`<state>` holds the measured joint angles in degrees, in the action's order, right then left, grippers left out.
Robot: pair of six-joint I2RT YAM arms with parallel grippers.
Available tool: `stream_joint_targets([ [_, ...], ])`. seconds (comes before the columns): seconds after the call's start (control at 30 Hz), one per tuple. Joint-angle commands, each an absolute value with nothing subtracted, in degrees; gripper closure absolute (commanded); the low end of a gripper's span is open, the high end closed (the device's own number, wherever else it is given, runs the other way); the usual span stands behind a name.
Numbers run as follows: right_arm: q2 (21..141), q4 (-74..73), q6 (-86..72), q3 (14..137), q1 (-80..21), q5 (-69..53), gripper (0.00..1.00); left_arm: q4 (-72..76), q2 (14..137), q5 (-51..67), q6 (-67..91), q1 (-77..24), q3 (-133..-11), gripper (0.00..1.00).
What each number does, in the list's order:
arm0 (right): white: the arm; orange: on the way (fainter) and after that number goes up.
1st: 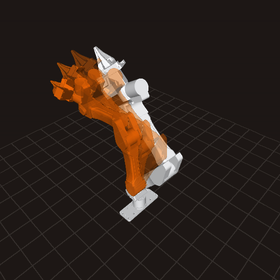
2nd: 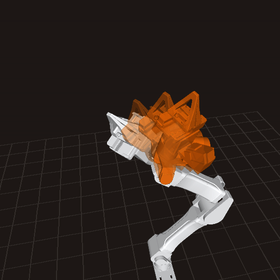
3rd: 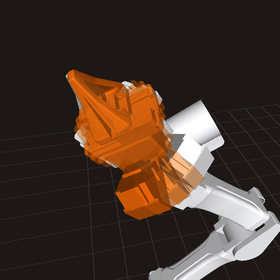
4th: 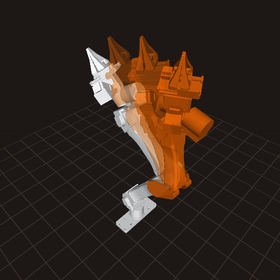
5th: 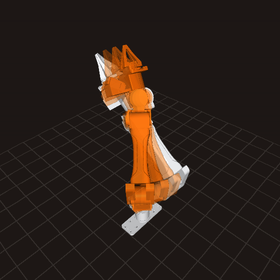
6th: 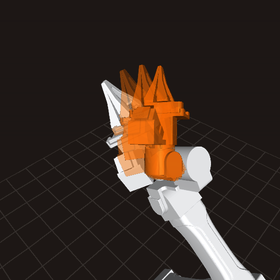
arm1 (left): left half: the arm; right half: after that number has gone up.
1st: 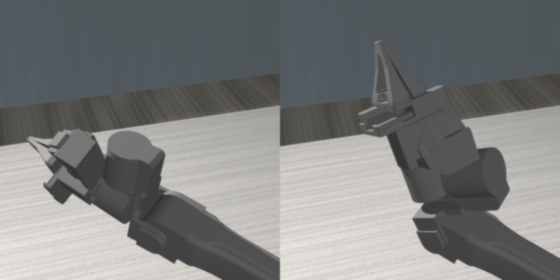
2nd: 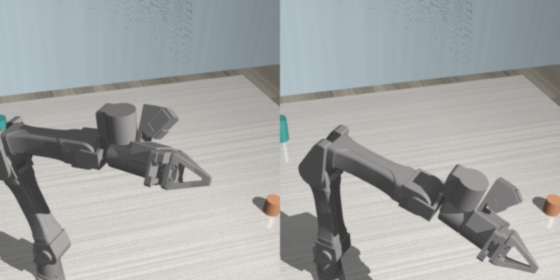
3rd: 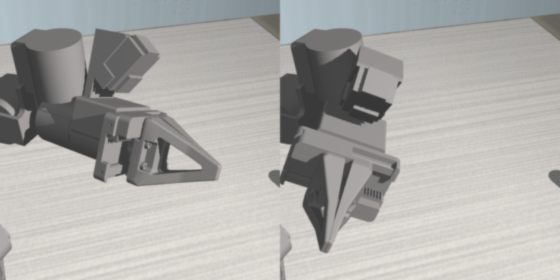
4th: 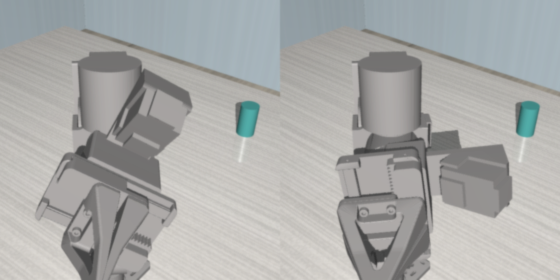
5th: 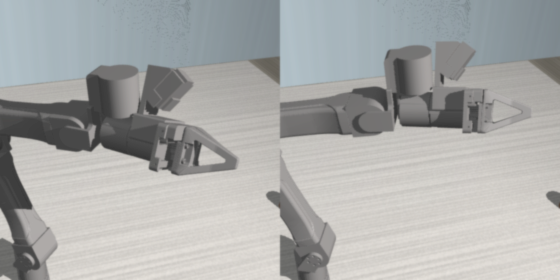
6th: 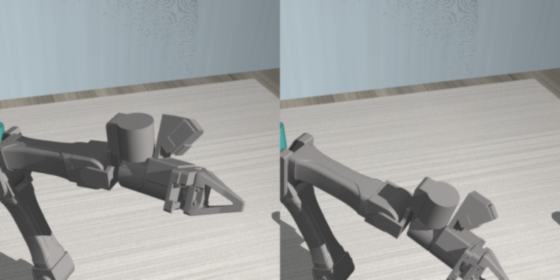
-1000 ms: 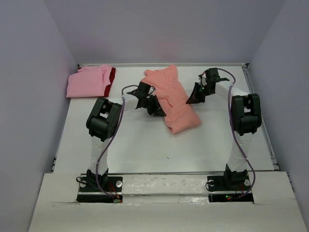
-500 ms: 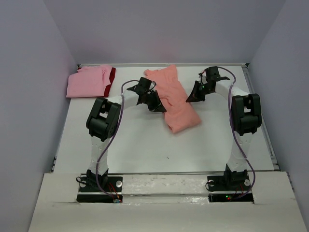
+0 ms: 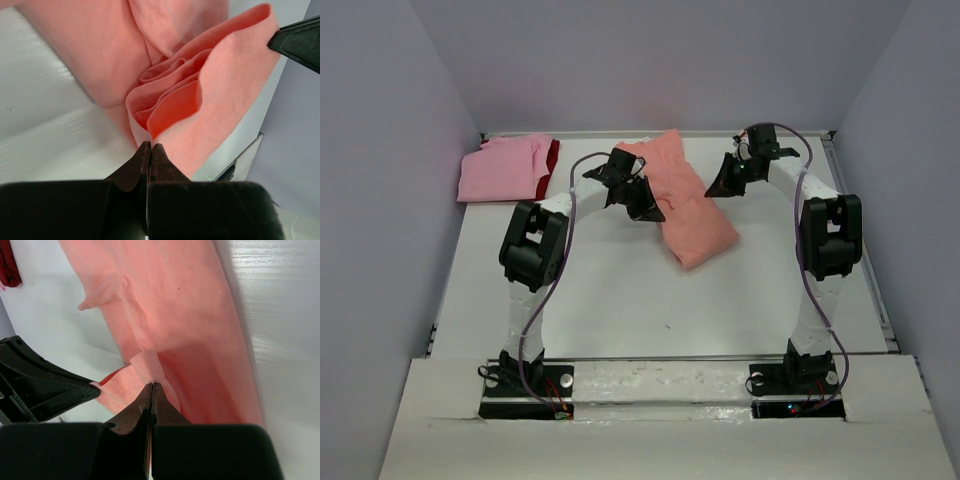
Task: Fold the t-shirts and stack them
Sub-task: Fold the folded rectangular tshirt in 1/3 of the way
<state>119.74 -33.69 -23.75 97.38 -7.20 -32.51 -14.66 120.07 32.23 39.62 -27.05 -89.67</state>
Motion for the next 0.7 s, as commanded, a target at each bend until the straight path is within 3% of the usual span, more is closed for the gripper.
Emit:
stream_joint_targets([
  [0.0,120.76,-34.01,-22.76,100.37,-7.56,-31.82,1.00,-16.61,120.50,32.43,38.14,-27.07,-92.81,1.00],
  [0.67,127.70,-36.12,-22.76,109.60,-7.56,-30.94,1.00,-21.80,126.74,32.08,35.33,-24.52,-101.95,1.00],
])
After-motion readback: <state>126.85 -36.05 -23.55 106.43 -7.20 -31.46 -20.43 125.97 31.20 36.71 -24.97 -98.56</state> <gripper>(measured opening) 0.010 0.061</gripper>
